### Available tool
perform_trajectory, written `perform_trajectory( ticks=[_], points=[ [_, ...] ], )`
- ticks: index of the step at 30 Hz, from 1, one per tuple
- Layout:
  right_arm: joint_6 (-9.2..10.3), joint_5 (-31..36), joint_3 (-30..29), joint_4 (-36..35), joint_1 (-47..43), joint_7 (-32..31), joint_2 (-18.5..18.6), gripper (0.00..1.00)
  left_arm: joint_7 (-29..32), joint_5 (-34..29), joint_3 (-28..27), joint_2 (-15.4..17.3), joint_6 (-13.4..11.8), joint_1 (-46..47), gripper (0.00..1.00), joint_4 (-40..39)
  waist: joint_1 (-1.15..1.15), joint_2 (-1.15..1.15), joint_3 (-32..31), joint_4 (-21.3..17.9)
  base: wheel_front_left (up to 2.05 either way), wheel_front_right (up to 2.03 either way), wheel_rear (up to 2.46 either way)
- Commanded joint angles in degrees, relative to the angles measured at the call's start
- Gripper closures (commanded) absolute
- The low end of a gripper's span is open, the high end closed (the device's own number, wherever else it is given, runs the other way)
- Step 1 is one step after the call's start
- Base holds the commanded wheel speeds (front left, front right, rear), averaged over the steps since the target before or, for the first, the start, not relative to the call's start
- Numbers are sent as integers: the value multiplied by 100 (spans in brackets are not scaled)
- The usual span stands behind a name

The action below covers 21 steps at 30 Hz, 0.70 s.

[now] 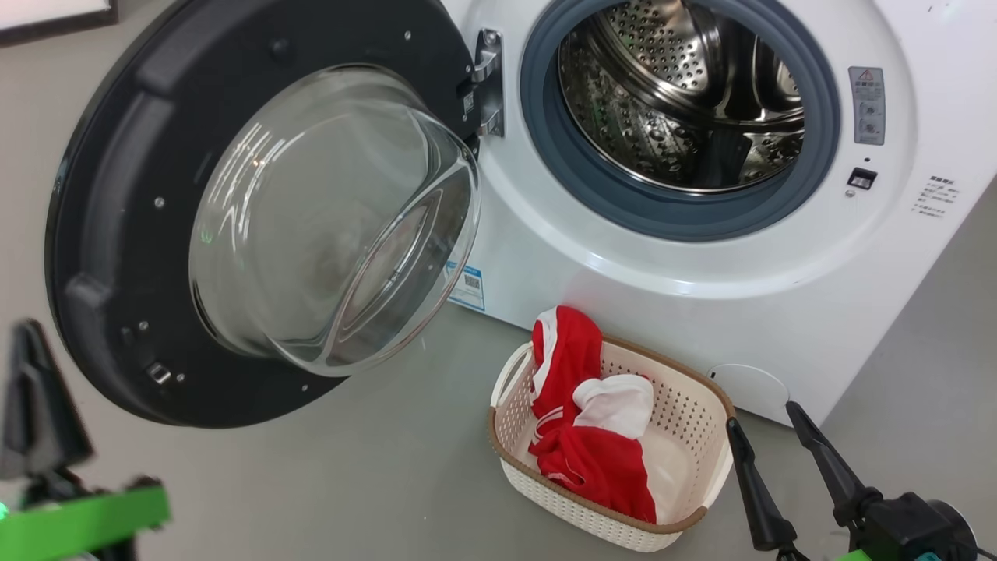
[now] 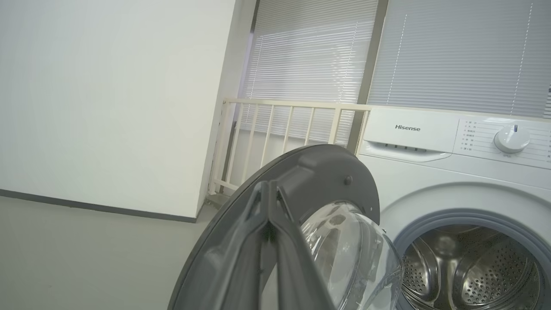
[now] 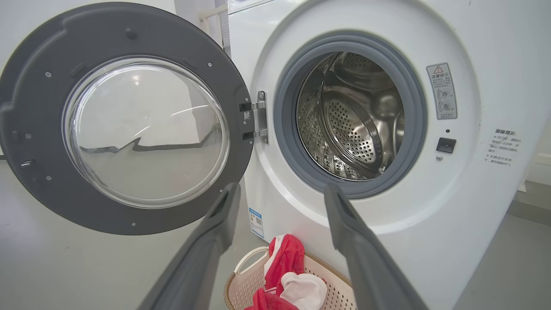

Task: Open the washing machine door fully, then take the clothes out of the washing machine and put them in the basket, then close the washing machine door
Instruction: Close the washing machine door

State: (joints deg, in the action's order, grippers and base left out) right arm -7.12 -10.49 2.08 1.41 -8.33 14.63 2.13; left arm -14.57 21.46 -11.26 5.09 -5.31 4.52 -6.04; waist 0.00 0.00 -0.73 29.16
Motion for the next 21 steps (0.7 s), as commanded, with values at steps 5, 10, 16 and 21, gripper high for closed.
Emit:
perform_trajectory(
  ticks=[5, 10, 16, 21],
  points=[
    [-36, -1, 34, -153, -60, 37, 75, 0, 75, 587, -592, 465, 254, 925, 100, 365, 0, 0, -139, -99, 0, 0, 0],
    [-36, 18, 42, -190, -115, 37, 75, 0, 445, 1399, -1065, 750, 383, 1639, 100, 889, 0, 0, -120, -284, 0, 0, 0],
    [-36, 93, 30, -232, -94, 29, 75, 0, 1179, 2655, -1739, 1091, 404, 2549, 100, 2058, 0, 0, -16, -556, 0, 0, 0],
    [-36, 171, 8, -286, -72, -21, 75, 0, 1666, 3280, -2124, 1432, 314, 3144, 100, 3040, 0, 0, 78, -704, 0, 0, 0]
  ],
)
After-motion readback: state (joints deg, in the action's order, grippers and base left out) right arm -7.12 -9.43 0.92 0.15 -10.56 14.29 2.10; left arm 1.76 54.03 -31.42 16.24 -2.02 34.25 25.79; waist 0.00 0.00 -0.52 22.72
